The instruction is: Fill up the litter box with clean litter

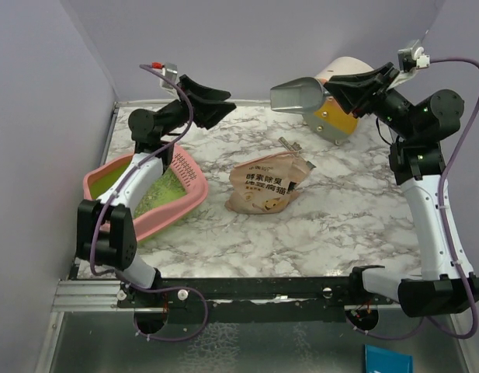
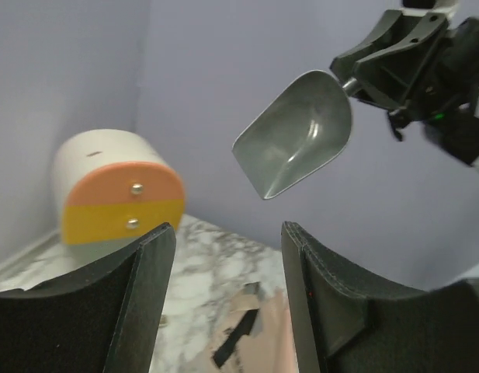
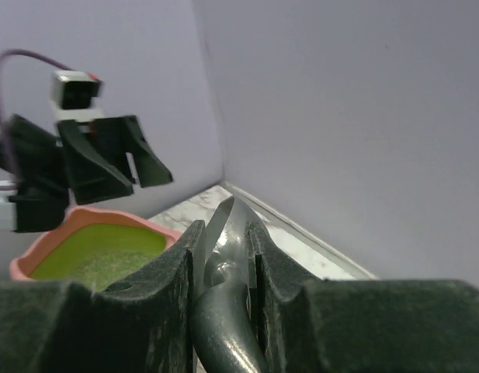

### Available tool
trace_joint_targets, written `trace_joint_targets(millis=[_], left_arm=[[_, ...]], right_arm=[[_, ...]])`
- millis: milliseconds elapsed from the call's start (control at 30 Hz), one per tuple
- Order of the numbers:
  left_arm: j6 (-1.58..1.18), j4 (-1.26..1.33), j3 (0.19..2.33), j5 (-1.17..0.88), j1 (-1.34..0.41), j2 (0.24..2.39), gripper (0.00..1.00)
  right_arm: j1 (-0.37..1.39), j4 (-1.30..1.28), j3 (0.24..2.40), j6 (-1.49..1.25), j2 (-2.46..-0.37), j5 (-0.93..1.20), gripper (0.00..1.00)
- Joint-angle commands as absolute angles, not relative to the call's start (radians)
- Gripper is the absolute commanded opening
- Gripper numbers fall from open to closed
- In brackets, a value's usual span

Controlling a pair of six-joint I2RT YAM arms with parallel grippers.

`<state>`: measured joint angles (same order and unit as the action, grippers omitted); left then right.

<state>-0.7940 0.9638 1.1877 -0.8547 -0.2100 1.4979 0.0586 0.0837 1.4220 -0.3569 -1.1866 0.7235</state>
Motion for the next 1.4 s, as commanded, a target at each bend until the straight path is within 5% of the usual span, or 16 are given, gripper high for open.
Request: trace_joint_targets(millis=[0, 367, 1000, 1367], left_arm=[[-1.392, 1.479, 1.263, -1.004, -0.219, 1.614, 0.58], [-1.428, 1.503, 1.291, -1.021, -0.336, 1.676, 0.52], [-0.975, 0.975, 1.248, -0.997, -0.369, 1.584, 0.44], [-0.964, 0.943, 1.324, -0.961, -0.400, 1.630, 0.43]], right_arm=[[0.054, 0.395, 1.412, -0.535, -1.217, 0.949, 0.01], [0.054, 0.487, 1.356, -0.596, -1.229, 1.003, 0.01], [0.054, 0.355, 1.383, -0.476, -1.172, 0.953, 0.01], [0.053, 0.407, 1.353, -0.525, -1.161, 0.979, 0.01]])
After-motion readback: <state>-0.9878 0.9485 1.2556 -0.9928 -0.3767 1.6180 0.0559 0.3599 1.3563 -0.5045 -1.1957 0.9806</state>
